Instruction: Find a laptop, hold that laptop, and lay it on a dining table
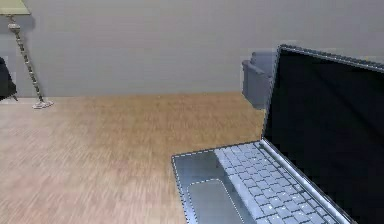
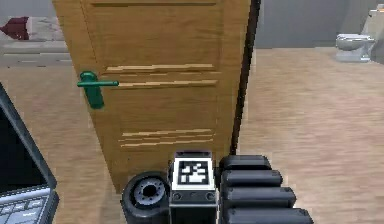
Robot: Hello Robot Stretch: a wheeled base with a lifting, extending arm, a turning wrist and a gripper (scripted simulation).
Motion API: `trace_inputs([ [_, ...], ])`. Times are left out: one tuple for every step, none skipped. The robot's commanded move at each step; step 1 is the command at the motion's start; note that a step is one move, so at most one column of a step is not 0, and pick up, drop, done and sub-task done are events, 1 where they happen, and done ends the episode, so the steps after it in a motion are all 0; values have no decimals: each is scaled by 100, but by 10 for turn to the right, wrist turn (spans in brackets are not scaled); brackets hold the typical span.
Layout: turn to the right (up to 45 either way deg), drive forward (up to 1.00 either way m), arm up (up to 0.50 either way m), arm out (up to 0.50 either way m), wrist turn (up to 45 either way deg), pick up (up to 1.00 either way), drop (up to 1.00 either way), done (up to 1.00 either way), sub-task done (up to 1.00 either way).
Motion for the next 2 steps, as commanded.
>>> trace_inputs([
  [0,65,0,0,0,0,0,0,0],
  [-450,0,0,0,0,0,0,0,0],
])
